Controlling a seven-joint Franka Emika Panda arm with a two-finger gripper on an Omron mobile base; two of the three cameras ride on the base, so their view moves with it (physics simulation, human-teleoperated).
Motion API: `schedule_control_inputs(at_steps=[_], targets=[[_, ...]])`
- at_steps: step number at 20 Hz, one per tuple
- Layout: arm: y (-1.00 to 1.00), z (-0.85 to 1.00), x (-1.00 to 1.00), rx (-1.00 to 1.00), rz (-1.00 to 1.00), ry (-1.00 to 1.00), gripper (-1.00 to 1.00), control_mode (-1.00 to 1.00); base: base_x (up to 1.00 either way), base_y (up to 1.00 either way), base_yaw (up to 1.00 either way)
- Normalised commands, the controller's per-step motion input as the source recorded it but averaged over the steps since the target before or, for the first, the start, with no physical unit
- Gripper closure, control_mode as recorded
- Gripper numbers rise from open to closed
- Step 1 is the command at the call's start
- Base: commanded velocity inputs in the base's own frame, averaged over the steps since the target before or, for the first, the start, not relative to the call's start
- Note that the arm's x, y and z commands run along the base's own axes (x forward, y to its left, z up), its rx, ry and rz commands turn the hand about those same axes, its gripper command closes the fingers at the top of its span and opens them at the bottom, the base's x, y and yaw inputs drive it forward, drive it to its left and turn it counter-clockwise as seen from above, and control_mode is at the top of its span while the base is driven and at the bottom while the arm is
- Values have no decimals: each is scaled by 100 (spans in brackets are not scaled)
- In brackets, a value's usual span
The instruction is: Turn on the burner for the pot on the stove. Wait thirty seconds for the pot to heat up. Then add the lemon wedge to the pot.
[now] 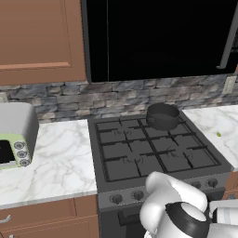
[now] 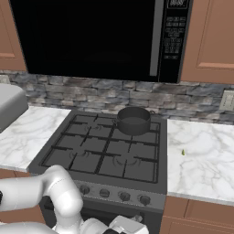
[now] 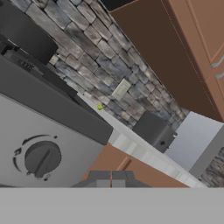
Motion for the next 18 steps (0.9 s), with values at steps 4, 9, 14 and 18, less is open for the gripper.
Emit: schedule_control_inputs(at_steps=[4, 9, 14, 18], targets=[[1, 0, 0, 0, 0, 0, 100, -100, 0, 0, 0], [6, 39, -3, -1, 6, 0, 100, -100, 0, 0, 0], [0, 96, -40, 0, 9, 3, 100, -100, 0, 0, 0], [-10, 100, -48, 0, 6, 13, 100, -100, 0, 0, 0]])
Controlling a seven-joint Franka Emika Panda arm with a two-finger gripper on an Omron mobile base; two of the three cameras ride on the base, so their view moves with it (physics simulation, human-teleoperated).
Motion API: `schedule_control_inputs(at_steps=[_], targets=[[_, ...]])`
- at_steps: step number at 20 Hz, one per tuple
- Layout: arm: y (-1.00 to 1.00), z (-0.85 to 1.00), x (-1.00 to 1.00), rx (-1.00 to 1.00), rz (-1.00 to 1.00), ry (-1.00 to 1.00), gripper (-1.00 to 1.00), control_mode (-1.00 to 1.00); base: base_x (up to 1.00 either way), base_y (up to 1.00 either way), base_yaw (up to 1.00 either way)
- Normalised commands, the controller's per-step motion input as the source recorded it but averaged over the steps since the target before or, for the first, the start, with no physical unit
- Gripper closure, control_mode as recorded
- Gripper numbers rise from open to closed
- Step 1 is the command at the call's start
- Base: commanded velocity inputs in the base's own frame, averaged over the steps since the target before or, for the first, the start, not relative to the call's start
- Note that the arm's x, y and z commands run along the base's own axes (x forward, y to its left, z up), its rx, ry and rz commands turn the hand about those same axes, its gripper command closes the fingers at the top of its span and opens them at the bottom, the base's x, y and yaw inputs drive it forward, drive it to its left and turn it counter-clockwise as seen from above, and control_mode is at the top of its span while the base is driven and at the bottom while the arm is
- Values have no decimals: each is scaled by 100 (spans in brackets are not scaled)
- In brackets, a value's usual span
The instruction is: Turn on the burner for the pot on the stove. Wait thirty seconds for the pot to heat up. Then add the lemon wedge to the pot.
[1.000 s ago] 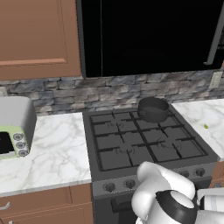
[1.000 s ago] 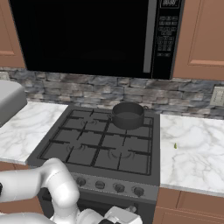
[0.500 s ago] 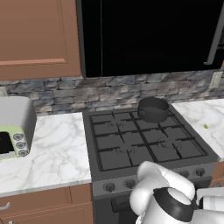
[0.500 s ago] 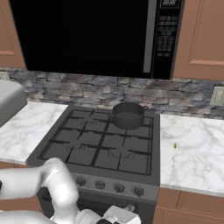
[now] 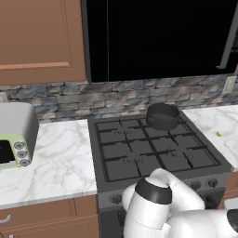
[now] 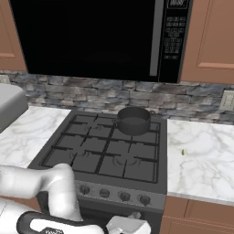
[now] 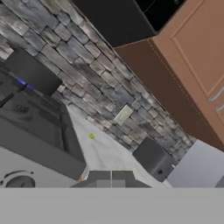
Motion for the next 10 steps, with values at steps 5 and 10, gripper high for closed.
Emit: schedule_control_inputs(at_steps=[5, 10], targets=[[-18, 100, -31, 0, 5, 10, 100, -100, 0, 0, 0], [-40, 100, -16, 3, 6, 8, 100, -100, 0, 0, 0]])
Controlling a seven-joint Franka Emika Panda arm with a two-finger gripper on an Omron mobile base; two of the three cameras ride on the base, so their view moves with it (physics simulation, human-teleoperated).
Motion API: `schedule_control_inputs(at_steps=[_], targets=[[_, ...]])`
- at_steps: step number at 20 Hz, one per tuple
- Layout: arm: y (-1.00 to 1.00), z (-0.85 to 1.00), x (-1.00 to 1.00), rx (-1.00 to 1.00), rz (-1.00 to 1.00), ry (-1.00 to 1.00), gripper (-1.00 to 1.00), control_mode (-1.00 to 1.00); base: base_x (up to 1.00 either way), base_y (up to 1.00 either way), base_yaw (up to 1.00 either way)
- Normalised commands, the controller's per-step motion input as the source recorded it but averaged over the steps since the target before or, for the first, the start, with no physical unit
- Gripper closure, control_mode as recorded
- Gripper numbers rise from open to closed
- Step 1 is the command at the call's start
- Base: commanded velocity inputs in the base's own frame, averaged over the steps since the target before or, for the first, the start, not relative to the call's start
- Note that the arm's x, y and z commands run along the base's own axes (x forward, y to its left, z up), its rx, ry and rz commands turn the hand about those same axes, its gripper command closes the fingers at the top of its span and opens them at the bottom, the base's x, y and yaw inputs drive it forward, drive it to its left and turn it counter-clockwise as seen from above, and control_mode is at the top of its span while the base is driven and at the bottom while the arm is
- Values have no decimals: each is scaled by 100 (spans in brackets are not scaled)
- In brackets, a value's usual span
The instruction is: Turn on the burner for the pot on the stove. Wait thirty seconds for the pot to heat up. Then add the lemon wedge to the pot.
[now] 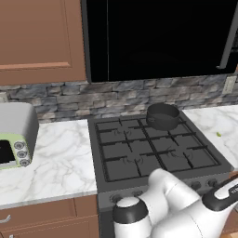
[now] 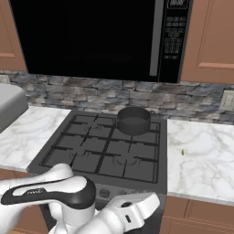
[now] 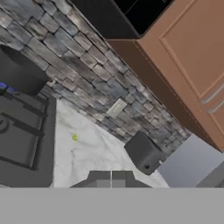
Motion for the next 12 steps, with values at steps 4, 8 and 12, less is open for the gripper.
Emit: schedule_control_inputs(at_steps=[4, 8, 12], targets=[[-41, 73, 0, 15, 24, 0, 100, -100, 0, 0, 0], [-45, 59, 0, 34, 22, 0, 100, -100, 0, 0, 0], [-43, 71, 3, 33, 21, 10, -100, -100, 0, 0, 0]])
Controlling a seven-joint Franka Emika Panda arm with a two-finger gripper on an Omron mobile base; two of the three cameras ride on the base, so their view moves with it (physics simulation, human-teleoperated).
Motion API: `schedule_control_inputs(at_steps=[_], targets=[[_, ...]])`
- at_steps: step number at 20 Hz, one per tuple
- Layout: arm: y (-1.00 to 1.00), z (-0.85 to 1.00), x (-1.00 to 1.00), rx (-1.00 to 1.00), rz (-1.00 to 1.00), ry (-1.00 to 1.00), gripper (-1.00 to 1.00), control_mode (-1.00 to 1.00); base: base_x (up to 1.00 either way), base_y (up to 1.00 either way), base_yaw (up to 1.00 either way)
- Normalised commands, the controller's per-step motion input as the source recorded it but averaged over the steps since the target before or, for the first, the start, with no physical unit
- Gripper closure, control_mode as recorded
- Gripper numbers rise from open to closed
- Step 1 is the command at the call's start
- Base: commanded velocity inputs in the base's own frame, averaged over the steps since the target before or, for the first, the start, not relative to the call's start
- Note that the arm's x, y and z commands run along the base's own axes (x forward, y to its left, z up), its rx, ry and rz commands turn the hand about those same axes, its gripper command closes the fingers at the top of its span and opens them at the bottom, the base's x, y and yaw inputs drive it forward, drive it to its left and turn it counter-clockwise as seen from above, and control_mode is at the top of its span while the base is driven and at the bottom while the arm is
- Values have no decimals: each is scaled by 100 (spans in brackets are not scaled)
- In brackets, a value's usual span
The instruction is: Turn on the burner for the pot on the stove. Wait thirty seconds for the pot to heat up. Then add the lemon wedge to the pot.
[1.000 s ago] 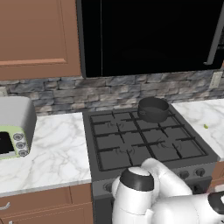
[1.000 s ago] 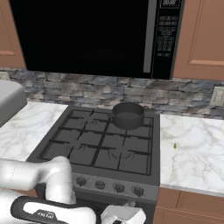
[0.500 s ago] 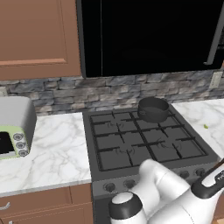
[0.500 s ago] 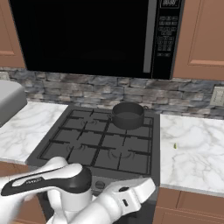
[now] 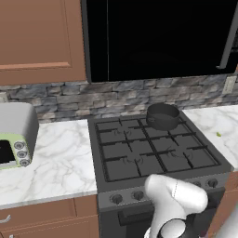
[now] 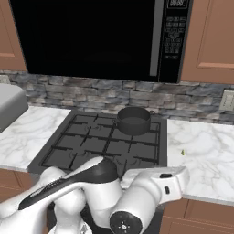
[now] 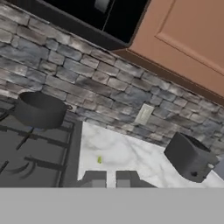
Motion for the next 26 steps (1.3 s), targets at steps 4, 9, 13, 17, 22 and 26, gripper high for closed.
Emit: schedule_control_inputs(at_steps=[4, 9, 13, 17, 22, 26], targets=[[-45, 74, 4, 34, 18, 20, -100, -100, 0, 0, 0], [-37, 38, 17, 27, 15, 24, -100, -100, 0, 0, 0], [-21, 5, 22, 12, 8, 18, -100, -100, 0, 0, 0], [-10, -3, 41, 2, 9, 9, -100, -100, 0, 0, 0], [-5, -16, 28, 2, 7, -11, -100, -100, 0, 0, 0], [-3, -32, 0, 3, 0, -28, -100, -100, 0, 0, 0]])
